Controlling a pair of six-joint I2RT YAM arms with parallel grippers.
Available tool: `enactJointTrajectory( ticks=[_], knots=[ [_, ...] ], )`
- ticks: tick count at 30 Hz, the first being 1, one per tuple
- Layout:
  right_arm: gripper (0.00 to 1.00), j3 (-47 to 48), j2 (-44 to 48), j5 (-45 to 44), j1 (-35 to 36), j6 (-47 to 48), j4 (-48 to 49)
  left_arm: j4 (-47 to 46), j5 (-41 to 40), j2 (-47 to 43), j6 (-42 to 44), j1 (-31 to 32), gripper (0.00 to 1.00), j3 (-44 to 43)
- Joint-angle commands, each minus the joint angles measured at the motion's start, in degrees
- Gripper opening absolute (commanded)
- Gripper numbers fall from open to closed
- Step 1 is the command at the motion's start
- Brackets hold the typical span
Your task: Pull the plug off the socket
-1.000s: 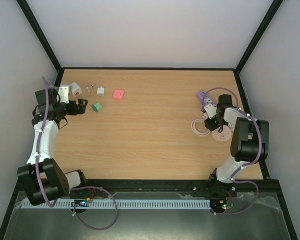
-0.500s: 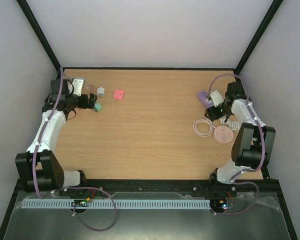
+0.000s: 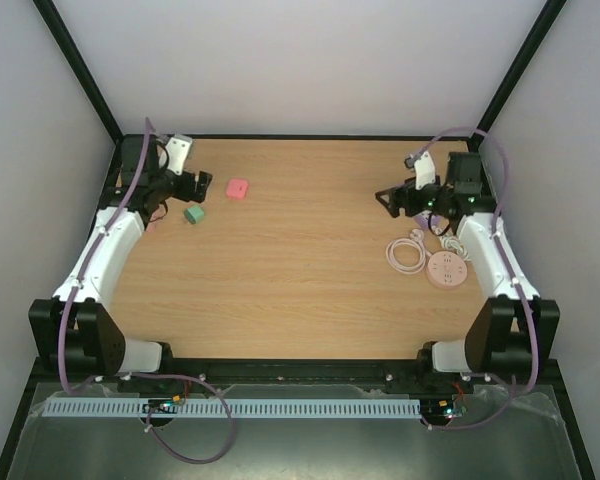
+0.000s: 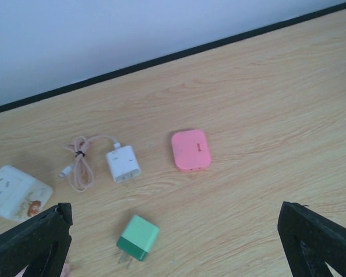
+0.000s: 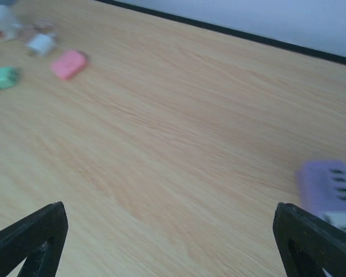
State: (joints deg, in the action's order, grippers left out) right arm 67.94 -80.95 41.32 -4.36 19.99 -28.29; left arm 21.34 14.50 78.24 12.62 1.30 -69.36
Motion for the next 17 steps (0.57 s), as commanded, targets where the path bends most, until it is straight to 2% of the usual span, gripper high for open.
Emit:
enactJointTrajectory(
  ticks=[1, 5, 9, 17],
  knots=[
    [0.98, -10.28, 7.2, 5.95, 3.69, -13.9, 18.74, -2.52, -3.76, -1.7, -3.03, 3.12, 0.99, 4.79],
    [0.98, -19.42, 11.64, 5.63, 5.0, -16.58, 25.98, -4.73, -5.74, -3.71, -3.09, 5.63, 0.99, 10.63],
    [0.98, -25.94, 13.87, 4.11, 5.15, -15.87, 28.13, -6.48, -6.47, -5.17, -3.25, 5.99, 1.0, 15.31],
    [0.98, -28.93, 15.91, 3.23, 5.15, -16.1, 29.61, -8.08, -6.16, -5.33, -5.3, 5.99, 0.99, 17.38]
  ],
)
